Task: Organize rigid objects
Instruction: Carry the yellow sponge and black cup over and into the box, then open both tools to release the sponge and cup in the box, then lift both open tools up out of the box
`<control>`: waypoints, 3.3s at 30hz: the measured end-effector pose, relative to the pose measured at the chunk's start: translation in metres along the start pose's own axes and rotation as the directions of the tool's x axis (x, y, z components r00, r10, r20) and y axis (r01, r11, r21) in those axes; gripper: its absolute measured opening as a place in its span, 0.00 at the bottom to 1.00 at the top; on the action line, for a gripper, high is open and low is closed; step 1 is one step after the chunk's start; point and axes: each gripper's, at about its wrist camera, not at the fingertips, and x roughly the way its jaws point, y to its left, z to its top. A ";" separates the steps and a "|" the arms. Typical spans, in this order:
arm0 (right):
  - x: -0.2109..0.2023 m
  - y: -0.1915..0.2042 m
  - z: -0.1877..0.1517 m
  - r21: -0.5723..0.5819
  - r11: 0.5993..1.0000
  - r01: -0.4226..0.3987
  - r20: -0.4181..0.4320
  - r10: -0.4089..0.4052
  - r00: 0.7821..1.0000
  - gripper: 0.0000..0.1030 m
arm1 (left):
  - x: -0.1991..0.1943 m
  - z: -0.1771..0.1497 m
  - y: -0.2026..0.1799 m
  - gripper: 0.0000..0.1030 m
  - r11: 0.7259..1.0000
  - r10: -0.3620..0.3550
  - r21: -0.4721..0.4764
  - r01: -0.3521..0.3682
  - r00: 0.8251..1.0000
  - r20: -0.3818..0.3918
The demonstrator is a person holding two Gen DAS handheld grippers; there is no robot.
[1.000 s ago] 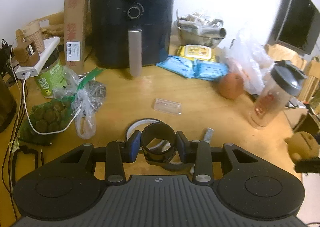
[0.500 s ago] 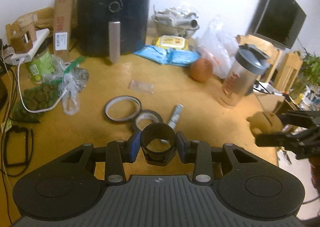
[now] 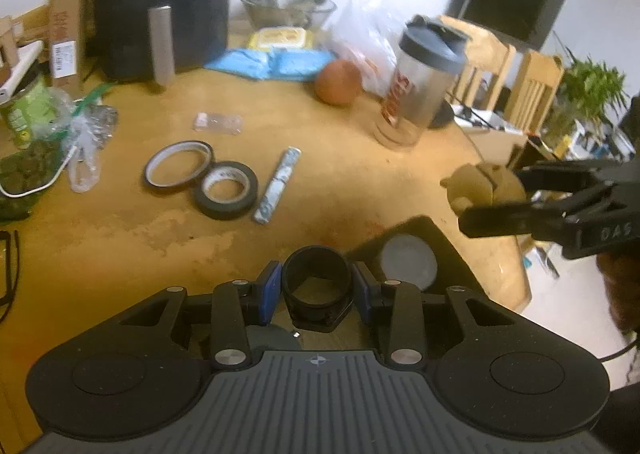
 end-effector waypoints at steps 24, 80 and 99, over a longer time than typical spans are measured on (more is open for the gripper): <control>-0.016 0.016 -0.042 0.049 0.998 0.024 -0.020 -0.023 1.000 0.75 | 0.002 -0.017 -0.007 0.54 0.997 0.054 0.049 -0.054 0.999 0.007; 0.046 0.051 0.000 -0.131 0.986 0.104 -0.069 -0.114 0.991 1.00 | -0.051 -0.051 0.045 0.54 0.946 0.217 -0.250 -0.209 0.976 0.008; 0.101 0.009 0.053 -0.206 0.970 0.132 -0.148 -0.165 0.975 1.00 | -0.036 -0.025 0.055 0.54 0.925 0.249 -0.293 -0.242 0.968 -0.015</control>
